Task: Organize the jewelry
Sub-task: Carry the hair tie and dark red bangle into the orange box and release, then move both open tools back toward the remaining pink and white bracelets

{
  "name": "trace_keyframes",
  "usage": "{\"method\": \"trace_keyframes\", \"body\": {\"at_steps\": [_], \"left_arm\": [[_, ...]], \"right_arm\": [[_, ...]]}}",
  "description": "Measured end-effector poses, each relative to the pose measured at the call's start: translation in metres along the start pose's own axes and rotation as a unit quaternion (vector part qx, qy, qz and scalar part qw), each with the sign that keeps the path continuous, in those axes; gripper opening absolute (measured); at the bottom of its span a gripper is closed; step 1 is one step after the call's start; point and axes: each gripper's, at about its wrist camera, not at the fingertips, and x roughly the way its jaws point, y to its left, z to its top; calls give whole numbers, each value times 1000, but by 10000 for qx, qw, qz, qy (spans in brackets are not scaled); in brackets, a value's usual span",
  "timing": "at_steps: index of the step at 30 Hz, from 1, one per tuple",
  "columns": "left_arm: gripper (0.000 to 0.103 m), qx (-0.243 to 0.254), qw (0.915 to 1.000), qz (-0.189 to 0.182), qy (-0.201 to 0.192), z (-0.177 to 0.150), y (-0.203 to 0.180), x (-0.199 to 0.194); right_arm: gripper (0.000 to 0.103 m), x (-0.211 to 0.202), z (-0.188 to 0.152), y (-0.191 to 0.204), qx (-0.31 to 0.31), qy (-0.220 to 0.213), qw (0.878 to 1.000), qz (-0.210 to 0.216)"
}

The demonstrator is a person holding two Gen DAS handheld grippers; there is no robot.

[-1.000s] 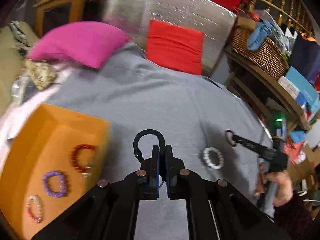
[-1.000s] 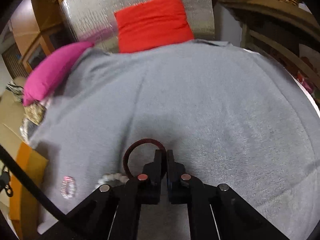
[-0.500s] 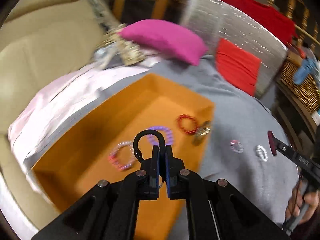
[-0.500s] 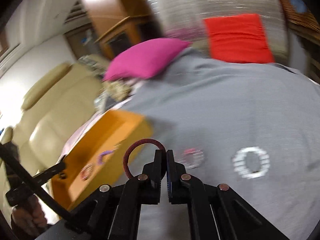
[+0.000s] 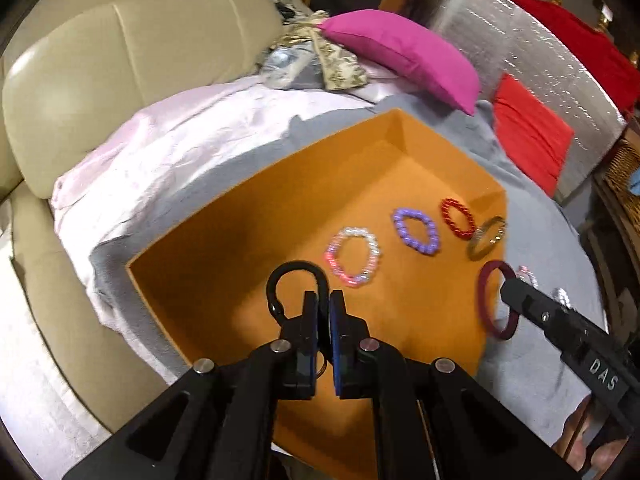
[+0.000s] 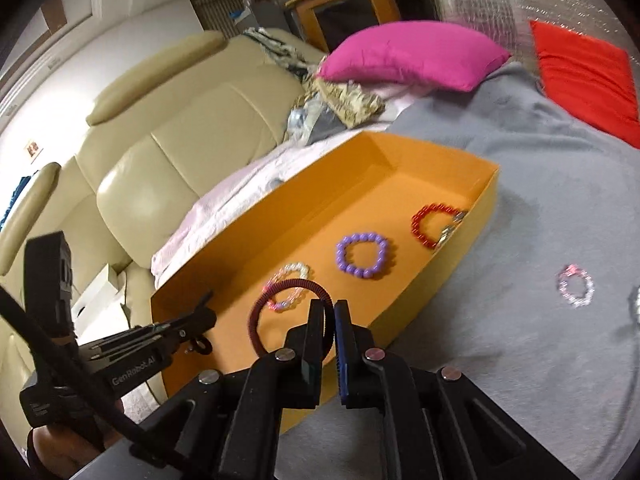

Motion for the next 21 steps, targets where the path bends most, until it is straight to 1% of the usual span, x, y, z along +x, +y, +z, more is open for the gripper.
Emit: {"method": "trace_keyframes", "body": {"at_steps": [3,5,6,7,10,15,19,21], "left_arm": [[8,-56,10000,0,-7,1,2,0],[15,-18,9999,55,-81,1,0,-2],[23,-9,9999,62,-107,3,-1,-2],[27,7,9999,70,-149,3,-2,-4],[27,35,9997,104,-226,5,-5,-6],[28,27,9994,140,-326,8,-9,-6],[28,277,9989,88,-377,8,-26,-4],[28,406,9984,48,-387,6,-36,-4]], "right_arm": [[8,7,-2,3,29,94,9999,96],[8,8,0,3,110,87,9996,238],[10,7,0,1,182,84,9991,365],[12,4,1,-1,262,46,9986,457],[15,-3,2,-5,347,-63,9979,539],[15,-14,4,-23,468,-156,9979,421],[15,-33,1,-51,427,-210,9988,75],[15,-45,-2,-70,485,-221,9985,-120]]}}
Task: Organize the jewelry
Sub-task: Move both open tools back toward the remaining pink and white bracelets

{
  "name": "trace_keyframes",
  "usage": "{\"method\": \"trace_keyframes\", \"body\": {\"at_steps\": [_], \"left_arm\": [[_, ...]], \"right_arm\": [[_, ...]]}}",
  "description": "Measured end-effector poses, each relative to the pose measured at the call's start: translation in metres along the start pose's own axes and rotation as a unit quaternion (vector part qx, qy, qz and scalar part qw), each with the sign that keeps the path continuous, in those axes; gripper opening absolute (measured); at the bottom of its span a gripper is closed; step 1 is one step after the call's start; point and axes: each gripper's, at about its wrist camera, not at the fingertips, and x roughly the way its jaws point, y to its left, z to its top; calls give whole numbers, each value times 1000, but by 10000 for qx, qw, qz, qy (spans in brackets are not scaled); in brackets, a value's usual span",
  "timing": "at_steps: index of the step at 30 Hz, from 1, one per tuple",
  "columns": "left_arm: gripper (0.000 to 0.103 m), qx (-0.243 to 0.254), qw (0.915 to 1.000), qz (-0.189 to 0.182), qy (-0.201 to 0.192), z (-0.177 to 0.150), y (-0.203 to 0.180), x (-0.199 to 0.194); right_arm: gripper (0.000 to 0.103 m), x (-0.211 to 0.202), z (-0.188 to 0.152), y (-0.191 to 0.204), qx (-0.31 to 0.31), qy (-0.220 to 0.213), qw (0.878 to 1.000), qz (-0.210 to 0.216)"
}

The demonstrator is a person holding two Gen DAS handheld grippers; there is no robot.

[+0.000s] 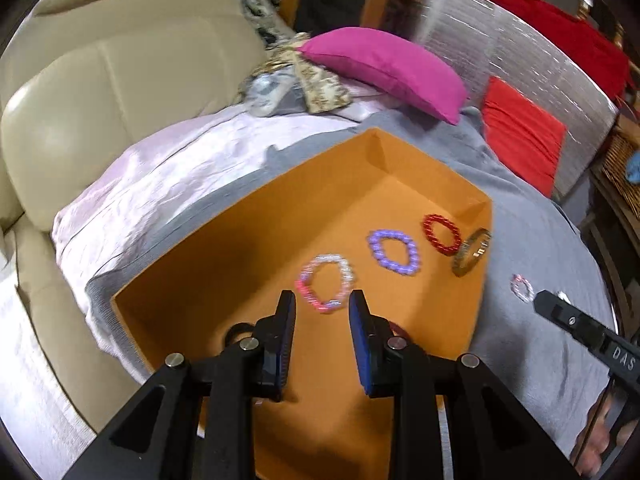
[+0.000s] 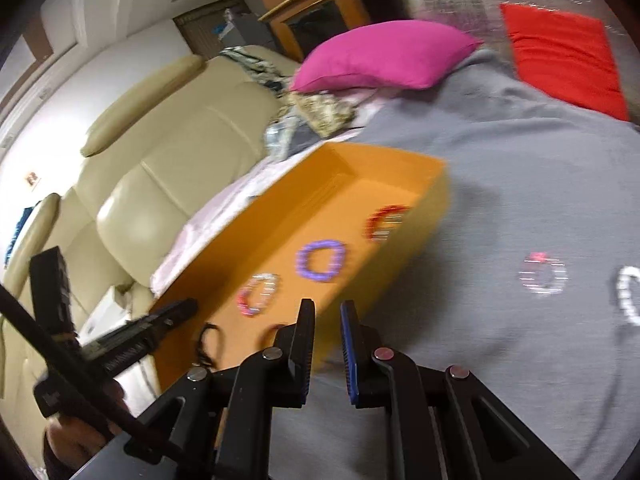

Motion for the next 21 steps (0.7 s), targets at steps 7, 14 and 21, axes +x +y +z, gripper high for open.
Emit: {"method": "trace_keyframes", "body": {"at_steps": [7,14,21], "left_arm": [[28,518,9986,-69,-56,-4,-42,1],[53,1270,9914,36,-326,-14,-93,-3],[59,1721,9845,32,-334,-24,-134,1]], "right_arm": [[15,-42,-11,-65,141,-1,9975,-687],[20,-79,-22,-112,352,-112,9937,-1060],[30,-84,-24,-143,841,-139,9903,-1099]]}}
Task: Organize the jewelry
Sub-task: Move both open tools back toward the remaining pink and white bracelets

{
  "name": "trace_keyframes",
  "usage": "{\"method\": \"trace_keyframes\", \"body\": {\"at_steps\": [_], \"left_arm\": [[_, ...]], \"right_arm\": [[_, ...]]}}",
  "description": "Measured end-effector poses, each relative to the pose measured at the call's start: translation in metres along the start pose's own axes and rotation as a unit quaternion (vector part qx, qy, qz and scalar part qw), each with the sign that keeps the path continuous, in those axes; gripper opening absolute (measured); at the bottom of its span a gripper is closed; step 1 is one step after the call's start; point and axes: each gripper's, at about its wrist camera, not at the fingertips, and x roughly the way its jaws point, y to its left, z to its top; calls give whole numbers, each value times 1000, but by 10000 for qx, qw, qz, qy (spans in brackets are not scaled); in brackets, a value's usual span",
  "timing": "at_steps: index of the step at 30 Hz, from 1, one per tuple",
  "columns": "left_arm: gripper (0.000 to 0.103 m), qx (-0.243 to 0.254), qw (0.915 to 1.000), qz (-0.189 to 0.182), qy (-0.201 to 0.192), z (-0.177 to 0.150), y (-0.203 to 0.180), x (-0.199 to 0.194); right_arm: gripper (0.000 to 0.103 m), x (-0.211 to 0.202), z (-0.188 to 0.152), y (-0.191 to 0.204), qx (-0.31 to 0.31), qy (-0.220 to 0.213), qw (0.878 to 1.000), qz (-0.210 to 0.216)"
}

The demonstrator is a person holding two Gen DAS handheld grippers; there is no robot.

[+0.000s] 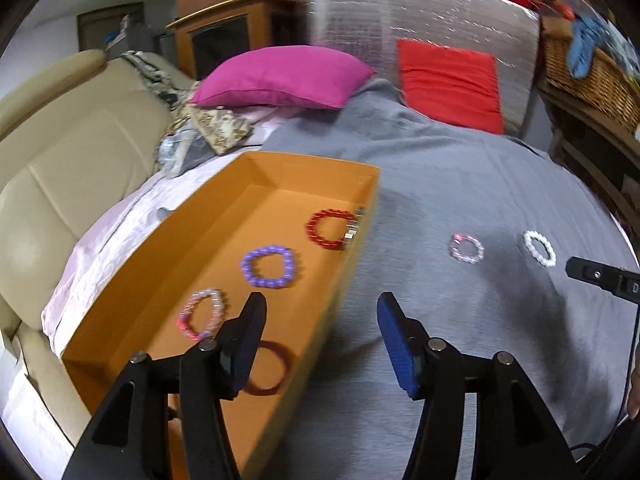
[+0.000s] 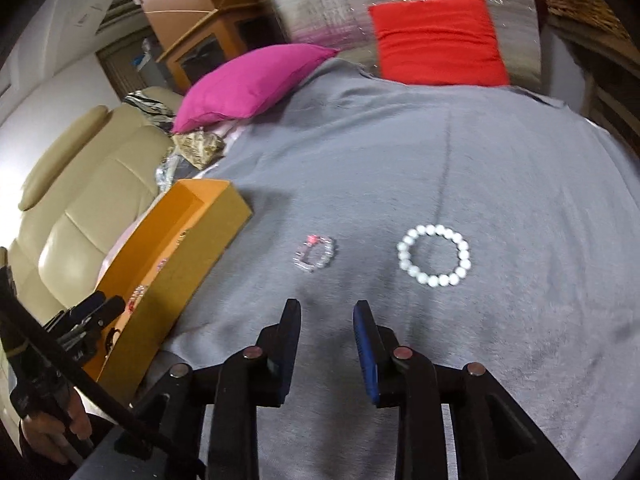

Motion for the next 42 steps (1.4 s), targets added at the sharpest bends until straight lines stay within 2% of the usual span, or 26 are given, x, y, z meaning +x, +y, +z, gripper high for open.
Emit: {"method": "trace_keyframes", "body": {"at_steps": [13,19,25,28,30,31,34,37,42], "left_arm": [[59,468,9986,-181,151,1,-54,12],[59,680,9964,-407,309,-3,-76,19],[59,822,9941,-527,466,-9,-86,29],[59,827,9943,-608,281,-9,-82,26],[59,887,9939,-654,1,-6,-81,17],[59,938,9932,-633,-279,-5,-79,7],[63,987,9910,-424,-795,-3,-68,-10],[65,972,9907,-202,-927,-2,-50,-12],[65,1176,9858,-308,-1161,-12,-26,-12]], "right_arm": [[30,-9,-1,-28,282,-14,9996,-100],[30,-9,-3,-48,514,61,9984,-212],[29,-14,-4,-61,674,-2,9973,-301],[29,-15,-4,-63,681,12,9972,-321],[29,-13,-5,-63,666,21,9972,-342],[29,-13,-4,-63,656,23,9972,-355],[30,-10,-2,-62,666,27,9971,-366],[29,-9,-2,-59,644,-6,9972,-366],[29,-13,-2,-52,470,-174,9978,-433]]}}
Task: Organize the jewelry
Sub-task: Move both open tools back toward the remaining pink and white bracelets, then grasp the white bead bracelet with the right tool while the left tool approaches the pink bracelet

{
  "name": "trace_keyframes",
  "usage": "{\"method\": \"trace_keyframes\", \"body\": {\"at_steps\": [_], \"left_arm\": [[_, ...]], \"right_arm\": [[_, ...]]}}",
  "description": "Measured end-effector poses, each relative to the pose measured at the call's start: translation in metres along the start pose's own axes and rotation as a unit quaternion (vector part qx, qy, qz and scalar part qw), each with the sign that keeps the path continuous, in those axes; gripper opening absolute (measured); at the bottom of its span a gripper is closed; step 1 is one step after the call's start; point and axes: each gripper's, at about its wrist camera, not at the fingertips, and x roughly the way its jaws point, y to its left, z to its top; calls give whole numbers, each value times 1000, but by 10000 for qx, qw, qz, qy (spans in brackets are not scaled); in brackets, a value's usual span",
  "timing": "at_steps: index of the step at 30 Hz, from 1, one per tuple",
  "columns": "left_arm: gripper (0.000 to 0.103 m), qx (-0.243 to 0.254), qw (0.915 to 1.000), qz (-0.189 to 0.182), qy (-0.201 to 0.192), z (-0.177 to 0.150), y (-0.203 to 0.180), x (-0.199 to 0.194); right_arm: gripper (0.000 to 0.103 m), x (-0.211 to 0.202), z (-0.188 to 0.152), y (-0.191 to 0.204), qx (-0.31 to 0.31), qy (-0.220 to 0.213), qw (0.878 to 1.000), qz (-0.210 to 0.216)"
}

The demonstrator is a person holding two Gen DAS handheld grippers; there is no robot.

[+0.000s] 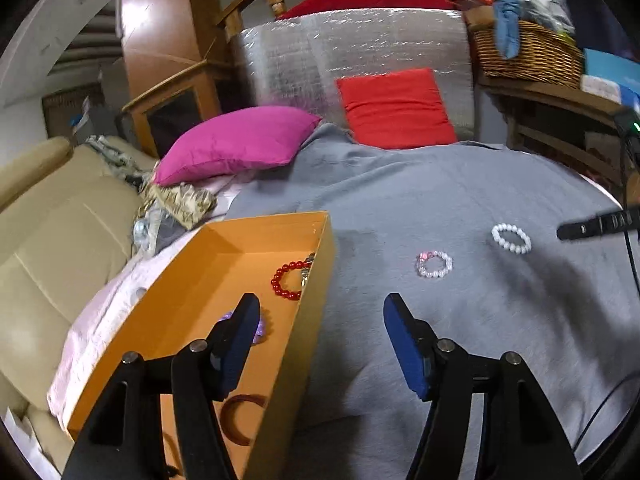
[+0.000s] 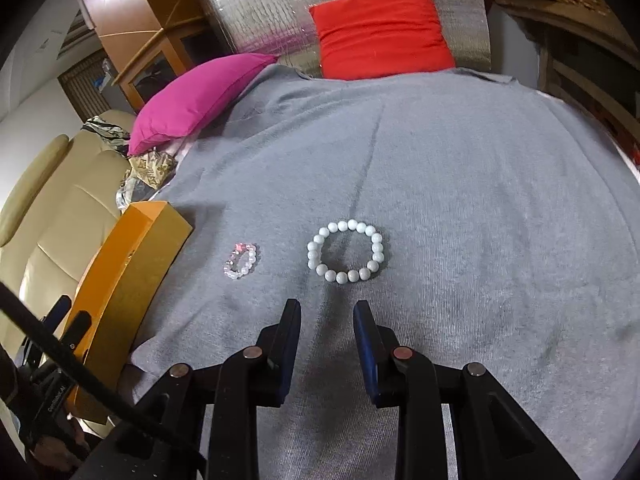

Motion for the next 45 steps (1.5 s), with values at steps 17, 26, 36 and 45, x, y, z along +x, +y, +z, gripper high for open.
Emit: {"method": "trace_keyframes", "body": {"at_steps": [17,26,36,45], "left_arm": [[65,119,9958,-867,282,2,-25,21],[65,249,9960,-798,310,-1,-25,23],[65,-199,9945,-697,750,-37,17,37],[65,126,9950,-835,541,-58,20,20]], "right_arm": [[29,0,12,-17,376,-103,9992,-38],[29,-2,14,-22,423,-123,9990,-60],[29,-1,12,-28,555,-140,9981,-228],[29,-4,12,-18,325,-280,9986,-298]]}}
